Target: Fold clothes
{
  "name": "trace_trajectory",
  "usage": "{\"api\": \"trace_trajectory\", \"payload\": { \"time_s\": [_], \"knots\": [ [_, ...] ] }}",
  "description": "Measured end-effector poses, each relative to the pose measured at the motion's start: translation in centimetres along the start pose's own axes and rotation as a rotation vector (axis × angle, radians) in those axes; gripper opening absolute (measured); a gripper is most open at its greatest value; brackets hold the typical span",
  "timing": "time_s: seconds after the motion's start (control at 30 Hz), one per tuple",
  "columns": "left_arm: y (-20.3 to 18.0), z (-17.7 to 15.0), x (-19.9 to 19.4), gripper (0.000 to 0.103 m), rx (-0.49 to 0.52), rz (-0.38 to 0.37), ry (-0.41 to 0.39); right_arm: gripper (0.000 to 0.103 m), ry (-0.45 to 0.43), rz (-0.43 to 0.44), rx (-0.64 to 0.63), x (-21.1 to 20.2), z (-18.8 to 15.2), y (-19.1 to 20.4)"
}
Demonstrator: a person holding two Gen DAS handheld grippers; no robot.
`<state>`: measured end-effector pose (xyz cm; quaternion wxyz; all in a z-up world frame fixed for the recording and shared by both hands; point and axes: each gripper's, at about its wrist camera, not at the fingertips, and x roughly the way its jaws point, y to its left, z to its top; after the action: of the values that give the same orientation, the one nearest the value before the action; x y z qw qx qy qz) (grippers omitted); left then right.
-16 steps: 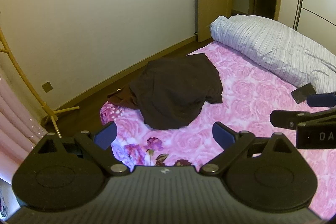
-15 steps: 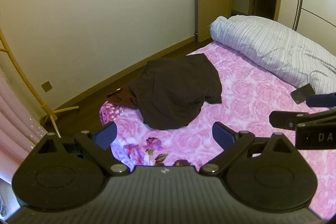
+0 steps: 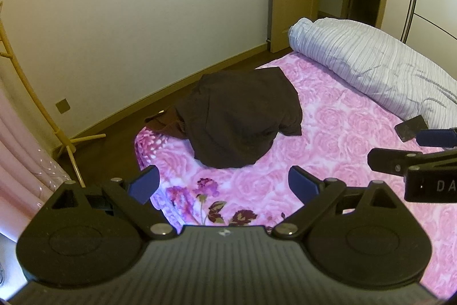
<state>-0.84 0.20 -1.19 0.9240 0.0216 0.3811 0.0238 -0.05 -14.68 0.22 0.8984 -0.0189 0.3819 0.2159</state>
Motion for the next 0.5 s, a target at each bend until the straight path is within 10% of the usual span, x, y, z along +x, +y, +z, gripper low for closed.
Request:
{"api": "trace_trajectory", "payload": {
  "time_s": [0.5],
  "knots": [
    [-0.15,0.39,-0.34,0.095,0.002,0.004,0.007,0.093,0.001,0.012,0.000,0.37,-0.18,-0.32]
  ]
}}
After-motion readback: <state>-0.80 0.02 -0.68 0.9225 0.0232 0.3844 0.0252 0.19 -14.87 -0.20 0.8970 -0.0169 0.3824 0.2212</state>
